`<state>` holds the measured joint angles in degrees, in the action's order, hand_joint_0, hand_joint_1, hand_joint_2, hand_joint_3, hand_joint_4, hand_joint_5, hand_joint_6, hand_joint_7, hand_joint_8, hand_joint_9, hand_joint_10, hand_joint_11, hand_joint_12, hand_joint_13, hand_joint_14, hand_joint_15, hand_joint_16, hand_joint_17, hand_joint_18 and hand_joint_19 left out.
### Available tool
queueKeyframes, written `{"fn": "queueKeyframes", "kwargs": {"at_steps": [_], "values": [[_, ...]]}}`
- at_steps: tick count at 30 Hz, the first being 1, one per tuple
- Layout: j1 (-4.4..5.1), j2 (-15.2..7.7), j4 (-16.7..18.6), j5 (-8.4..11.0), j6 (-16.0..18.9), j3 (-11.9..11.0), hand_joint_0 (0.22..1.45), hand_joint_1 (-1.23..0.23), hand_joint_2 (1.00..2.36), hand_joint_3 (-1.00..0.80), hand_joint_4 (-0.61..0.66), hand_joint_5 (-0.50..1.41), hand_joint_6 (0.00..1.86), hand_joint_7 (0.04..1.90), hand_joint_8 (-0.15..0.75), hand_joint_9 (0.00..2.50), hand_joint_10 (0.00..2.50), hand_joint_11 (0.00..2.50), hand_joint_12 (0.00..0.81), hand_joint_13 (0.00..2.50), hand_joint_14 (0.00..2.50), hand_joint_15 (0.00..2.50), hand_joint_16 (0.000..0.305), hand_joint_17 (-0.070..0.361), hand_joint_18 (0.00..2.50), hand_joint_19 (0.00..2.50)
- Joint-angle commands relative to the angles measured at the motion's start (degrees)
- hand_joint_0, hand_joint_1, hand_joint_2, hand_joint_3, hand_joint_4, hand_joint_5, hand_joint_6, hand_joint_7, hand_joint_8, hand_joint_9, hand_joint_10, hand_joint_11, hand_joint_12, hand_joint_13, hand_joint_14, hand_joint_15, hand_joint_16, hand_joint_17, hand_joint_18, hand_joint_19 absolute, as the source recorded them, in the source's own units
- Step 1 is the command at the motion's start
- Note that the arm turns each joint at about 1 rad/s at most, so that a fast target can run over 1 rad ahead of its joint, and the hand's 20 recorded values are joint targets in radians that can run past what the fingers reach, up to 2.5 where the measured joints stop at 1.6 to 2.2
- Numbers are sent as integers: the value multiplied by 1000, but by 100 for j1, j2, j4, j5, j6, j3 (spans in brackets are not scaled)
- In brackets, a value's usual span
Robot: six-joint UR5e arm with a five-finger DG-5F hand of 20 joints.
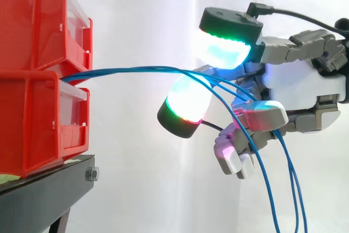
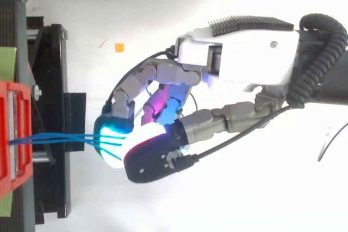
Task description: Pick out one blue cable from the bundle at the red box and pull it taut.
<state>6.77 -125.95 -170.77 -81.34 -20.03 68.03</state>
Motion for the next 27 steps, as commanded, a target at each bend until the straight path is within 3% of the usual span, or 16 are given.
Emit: {"fn": "queueKeyframes", "kwargs": {"at_steps": [1, 9, 14, 21, 23, 27], "values": [[0, 0, 0, 22, -1, -1, 618, -517, 1014, -194, 85, -100, 851, 752, 321, 1354, 24, 1106, 446, 922, 20, 629, 62, 140, 785, 790], [0, 0, -9, 22, -36, -1, 606, -639, 1005, -65, 122, -99, 892, 745, 360, 1340, 20, 1134, 489, 938, 18, 615, 71, 160, 848, 752], [0, 0, -9, 22, -36, -1, 620, -777, 1012, -71, 137, -114, 912, 742, 336, 1272, 22, 1197, 461, 878, 21, 625, 65, 147, 782, 756], [9, 0, -9, 22, -27, 8, 699, -844, 1013, -309, 47, -129, 925, 745, 282, 1219, 25, 1212, 411, 806, 22, 613, 54, 122, 683, 763], [9, 0, -9, 22, -27, -1, 734, -872, 1005, -432, -12, -124, 939, 742, 281, 1259, 24, 1206, 405, 807, 23, 600, 53, 120, 702, 753], [9, 0, -9, 22, -27, -1, 769, -899, 1000, -500, -108, -104, 948, 791, 270, 1358, 26, 1214, 389, 852, 24, 608, 51, 115, 735, 745]]}}
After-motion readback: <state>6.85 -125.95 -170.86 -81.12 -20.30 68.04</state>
